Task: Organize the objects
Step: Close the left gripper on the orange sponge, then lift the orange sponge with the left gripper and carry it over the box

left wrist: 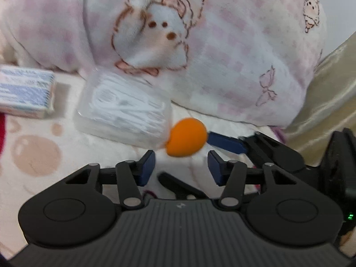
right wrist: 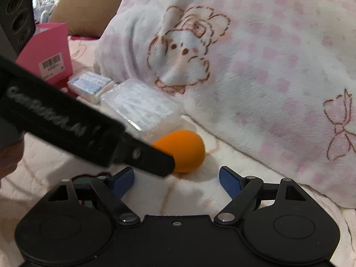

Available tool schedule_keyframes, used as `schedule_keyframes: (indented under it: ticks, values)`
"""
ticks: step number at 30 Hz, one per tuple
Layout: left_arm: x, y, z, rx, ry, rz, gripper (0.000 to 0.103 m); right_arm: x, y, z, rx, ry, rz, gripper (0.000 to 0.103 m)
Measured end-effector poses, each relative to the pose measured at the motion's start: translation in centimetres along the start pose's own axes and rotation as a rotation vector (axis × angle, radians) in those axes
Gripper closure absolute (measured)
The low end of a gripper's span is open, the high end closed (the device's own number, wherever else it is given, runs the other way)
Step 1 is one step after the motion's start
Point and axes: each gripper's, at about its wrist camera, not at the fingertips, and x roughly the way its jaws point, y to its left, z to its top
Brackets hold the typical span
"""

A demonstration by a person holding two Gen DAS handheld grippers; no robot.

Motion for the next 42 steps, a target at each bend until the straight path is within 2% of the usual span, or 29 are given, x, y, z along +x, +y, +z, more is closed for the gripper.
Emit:
schedule_keyframes:
  ticks: [5, 13, 19, 25, 30, 42]
  values:
    - [0.1, -0.6, -0.3, 0.038, -0.032, 0.012, 0.058, 0.3, 0.0, 0.2, -0.023, -0.023, 0.001, 0.021]
    - [0.2, -0.2, -0.1, 0.027, -0.038, 0.004, 0.07, -0.2, 0.6, 0.0, -0.025, -0.05, -0.007, 0.036]
    - [-0.2, -0.5, -0.2, 0.032, -0.041, 0.01, 0.07, -0.7, 1.1, 0.3, -0.024, -0.046, -0.027, 0.04]
    - [-0.6, -2.2, 0.0, 0.097, 0.035, 0.088, 0.07, -2.0, 1.4, 0.1, 0.023, -0.027, -0.021, 0.041]
    - [-1.8, -3.0, 0.0, 0.118, 0.081, 0.121, 0.07, -3.0, 2.4, 0.0, 0.088, -0.025, -0.021, 0.045]
    - [-4.3, -4.4, -1.1, 0.157, 0.16, 0.2, 0.07, -4.7, 4.9, 0.8, 0.193, 0.029, 0.001, 0.045]
